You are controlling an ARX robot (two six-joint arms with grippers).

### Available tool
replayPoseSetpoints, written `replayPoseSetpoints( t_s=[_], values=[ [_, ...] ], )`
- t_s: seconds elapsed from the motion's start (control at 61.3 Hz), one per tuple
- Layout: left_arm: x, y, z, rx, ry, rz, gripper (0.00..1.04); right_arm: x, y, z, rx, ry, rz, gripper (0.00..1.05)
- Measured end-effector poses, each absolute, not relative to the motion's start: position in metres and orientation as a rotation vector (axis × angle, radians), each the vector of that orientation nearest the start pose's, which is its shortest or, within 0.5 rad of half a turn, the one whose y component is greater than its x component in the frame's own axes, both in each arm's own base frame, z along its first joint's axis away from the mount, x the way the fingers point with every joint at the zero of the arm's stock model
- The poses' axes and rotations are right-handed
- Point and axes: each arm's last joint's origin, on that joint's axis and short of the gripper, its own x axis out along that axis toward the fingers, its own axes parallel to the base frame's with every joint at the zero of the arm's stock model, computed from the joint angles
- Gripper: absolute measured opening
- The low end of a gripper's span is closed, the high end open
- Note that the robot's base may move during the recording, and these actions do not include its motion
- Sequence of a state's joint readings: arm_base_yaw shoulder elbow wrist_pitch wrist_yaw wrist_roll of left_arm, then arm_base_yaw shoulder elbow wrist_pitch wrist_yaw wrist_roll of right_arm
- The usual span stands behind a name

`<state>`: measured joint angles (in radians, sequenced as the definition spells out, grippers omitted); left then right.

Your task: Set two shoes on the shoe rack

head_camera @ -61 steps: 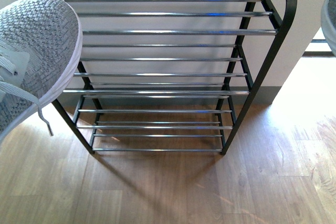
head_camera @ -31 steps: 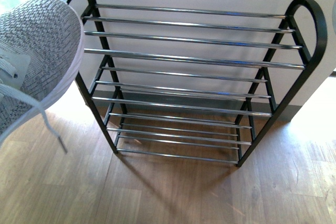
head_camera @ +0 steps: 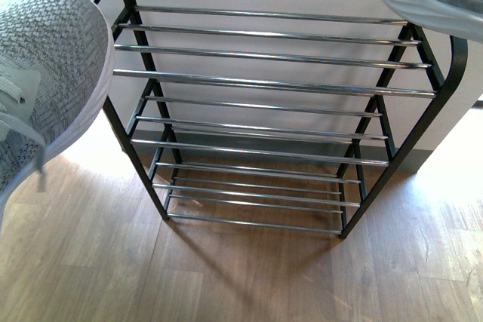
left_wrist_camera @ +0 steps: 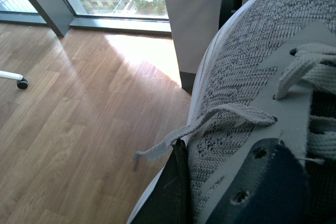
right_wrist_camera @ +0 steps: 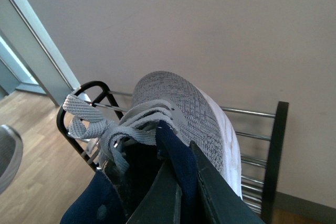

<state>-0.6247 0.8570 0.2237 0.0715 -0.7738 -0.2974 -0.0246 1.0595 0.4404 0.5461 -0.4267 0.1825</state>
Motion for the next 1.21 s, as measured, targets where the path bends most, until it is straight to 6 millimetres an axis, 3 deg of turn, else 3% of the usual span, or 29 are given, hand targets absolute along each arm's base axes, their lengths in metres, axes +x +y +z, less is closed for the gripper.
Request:
replayPoseSetpoints(
  t_s=[0.098, 0.245, 0.457, 0.701, 0.897, 1.092, 1.207],
  values=[
    [0.138, -0.074, 0.159, 0.069, 0.403, 0.203, 0.02, 0.25, 0.026, 0.227, 0.21, 0.164, 0.374, 0.01],
    [0.138, -0.074, 0.159, 0.07, 0.401, 0.207, 0.02, 0.298, 0.044, 0.201, 0.219, 0.277, 0.291, 0.01],
    [0.138, -0.074, 0.159, 0.069, 0.402, 0.206, 0.02, 0.348, 0.05, 0.172, 0.231, 0.358, 0.142, 0.01],
    [0.138, -0.074, 0.159, 0.069, 0.402, 0.205, 0.02, 0.391, 0.05, 0.157, 0.338, 0.385, -0.045, 0.01],
    [0.138, -0.074, 0.159, 0.07, 0.402, 0.207, 0.02, 0.392, 0.028, 0.153, 0.526, 0.366, -0.285, 0.01],
    [0.138, -0.074, 0.159, 0.07, 0.402, 0.207, 0.02, 0.385, 0.032, 0.152, 0.51, 0.333, -0.283, 0.01],
    [0.138, -0.074, 0.159, 0.07, 0.402, 0.207, 0.02, 0.385, 0.037, 0.154, 0.486, 0.321, -0.26, 0.19]
  ],
)
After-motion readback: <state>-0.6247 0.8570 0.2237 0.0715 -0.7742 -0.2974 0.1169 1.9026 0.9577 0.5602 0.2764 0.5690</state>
